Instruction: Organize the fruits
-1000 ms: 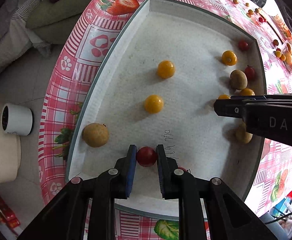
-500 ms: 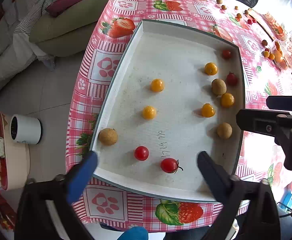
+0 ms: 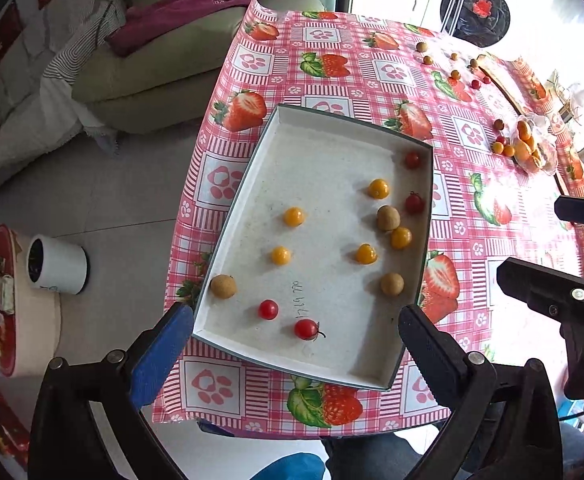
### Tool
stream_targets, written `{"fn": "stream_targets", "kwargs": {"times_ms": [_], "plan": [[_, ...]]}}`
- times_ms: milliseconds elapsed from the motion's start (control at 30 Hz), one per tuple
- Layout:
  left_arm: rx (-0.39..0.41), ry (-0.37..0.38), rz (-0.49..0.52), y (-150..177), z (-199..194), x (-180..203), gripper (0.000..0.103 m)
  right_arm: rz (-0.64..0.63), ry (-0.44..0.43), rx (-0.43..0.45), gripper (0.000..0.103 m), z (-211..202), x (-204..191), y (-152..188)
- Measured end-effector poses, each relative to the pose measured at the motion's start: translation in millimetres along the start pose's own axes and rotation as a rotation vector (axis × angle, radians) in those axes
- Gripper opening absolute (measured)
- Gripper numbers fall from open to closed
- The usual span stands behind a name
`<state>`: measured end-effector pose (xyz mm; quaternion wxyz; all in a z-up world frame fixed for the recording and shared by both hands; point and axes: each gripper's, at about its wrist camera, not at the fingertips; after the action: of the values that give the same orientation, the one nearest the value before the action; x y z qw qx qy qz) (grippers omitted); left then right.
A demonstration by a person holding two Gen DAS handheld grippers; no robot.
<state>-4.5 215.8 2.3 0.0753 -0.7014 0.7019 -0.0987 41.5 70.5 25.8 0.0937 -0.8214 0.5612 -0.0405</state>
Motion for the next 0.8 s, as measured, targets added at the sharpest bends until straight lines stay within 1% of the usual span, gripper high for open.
{"fn": "stream_targets", "kwargs": {"times_ms": [133,200,333,433,533,667,800], "plan": [[-0.036,0.029,0.018,2,-5,9,0.103,-0.027,0.020,0.034,0.103,-15,3,1],[-0.063,0.028,0.036,3,-5,13,0.103,-0.032,0.023,0.046,0.103,-20,6,1],[-0.041,-0.026,0.056,7,-12,22,0.103,-0.038,0.038,0.061,0.103,-27,11,2],[-0.045,-0.021,0.033,8,-16,25,0.103,-0.032,0.038,0.073,0.103,-32,16,2],[-0.033,-0.066,0.069,8,-19,34,0.103,-0.016,0.031,0.081,0.103,-35,20,1],[-0.016,-0.089,0.100,8,-24,38,0.103,-0.015,0.026,0.080,0.103,-35,23,0],[-0.013,-0.107,0.109,7,-25,38,0.103,-0.015,0.021,0.080,0.103,-36,22,-1]]}}
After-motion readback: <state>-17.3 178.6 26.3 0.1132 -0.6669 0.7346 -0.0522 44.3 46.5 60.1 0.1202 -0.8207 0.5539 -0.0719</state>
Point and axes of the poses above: each gripper's, at about its wrist camera, not at the fingertips, and z roughly the way its jaws point, x to its right, y to its underside, and after that the axes turned 3 degrees about y, right-handed
